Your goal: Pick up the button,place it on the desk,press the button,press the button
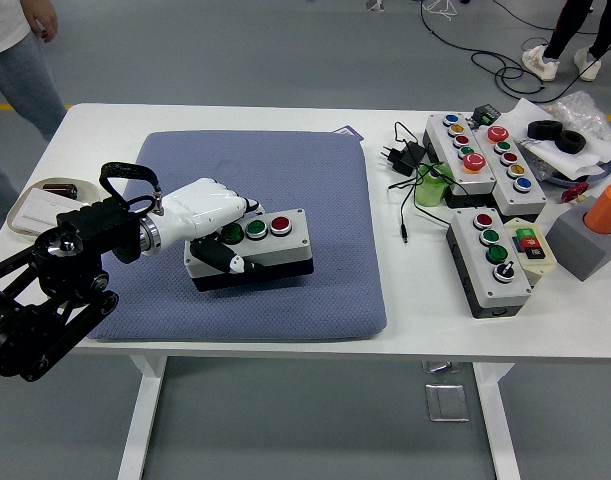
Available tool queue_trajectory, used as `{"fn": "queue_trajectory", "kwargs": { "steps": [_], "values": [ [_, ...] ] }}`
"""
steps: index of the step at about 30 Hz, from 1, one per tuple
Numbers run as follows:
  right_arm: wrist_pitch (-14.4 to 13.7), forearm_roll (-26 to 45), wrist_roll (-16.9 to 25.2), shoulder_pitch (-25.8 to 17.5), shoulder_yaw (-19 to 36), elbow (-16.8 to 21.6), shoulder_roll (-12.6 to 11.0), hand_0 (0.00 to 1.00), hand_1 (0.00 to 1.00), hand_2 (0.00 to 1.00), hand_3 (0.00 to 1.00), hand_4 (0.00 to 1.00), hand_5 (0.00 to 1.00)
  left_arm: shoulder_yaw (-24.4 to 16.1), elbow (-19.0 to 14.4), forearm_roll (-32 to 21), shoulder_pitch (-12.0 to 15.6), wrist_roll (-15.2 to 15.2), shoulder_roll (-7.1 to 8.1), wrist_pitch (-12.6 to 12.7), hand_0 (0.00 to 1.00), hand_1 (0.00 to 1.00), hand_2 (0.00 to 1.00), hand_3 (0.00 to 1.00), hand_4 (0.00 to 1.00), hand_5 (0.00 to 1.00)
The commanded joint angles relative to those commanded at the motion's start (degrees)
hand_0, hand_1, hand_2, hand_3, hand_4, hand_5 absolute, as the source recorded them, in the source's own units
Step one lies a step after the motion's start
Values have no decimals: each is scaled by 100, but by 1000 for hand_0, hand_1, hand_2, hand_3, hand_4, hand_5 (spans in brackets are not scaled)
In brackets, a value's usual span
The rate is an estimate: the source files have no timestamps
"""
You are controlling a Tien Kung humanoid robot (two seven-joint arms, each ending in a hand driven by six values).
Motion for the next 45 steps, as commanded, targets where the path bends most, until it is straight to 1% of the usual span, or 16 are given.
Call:
{"fn": "queue_trajectory", "kwargs": {
  "steps": [2,5,13,17,23,25,26,31,32,37,38,43,44,45],
  "values": [
    [0,-3,-1,2,2,0,1,631,475,531,584,263,7,56,21,0,-21,-5,10,41,561,431,332,350,491,2],
    [-1,-7,-4,5,3,0,4,631,475,531,584,263,7,210,140,0,-96,-17,25,162,561,431,332,350,491,2],
    [3,-26,-12,9,9,0,6,631,474,531,584,263,7,342,378,0,-184,-36,59,317,566,440,338,350,491,2],
    [3,-7,-11,5,-7,0,7,631,474,531,584,262,7,438,411,0,-212,-65,86,394,571,448,343,348,486,2],
    [6,-5,-11,-13,-14,0,10,631,475,530,583,262,7,693,458,0,-266,-81,109,570,573,459,354,347,472,2],
    [6,-4,-12,-18,-15,0,10,631,475,530,583,262,7,712,461,0,-264,-83,112,582,573,459,354,347,472,2],
    [5,-7,-12,-29,-14,0,10,631,475,531,583,262,7,730,458,0,-250,-94,118,589,575,515,443,424,363,2],
    [6,-16,-16,-59,-7,0,11,631,475,531,583,262,7,728,444,0,-207,-142,122,582,575,515,443,424,363,2],
    [7,-18,-16,-60,-6,0,11,631,477,532,584,262,7,727,444,0,-205,-145,121,577,539,566,591,563,529,2],
    [7,-4,-14,-73,-12,0,15,631,477,532,584,262,7,718,444,0,-200,-176,116,546,539,566,591,563,529,2],
    [6,-8,-15,-75,-8,0,15,631,477,532,584,262,7,719,452,0,-201,-178,115,551,533,670,737,772,691,15],
    [10,-18,-17,-72,-5,0,13,631,477,532,584,262,7,710,460,0,-202,-162,120,599,533,670,737,772,691,15],
    [9,-18,-15,-70,-3,0,13,631,476,532,583,262,7,703,459,0,-201,-154,125,609,598,775,854,874,849,137],
    [9,-17,-14,-69,-3,0,13,631,476,532,583,262,7,700,458,0,-201,-149,127,612,598,775,854,874,849,137]
  ]
}}
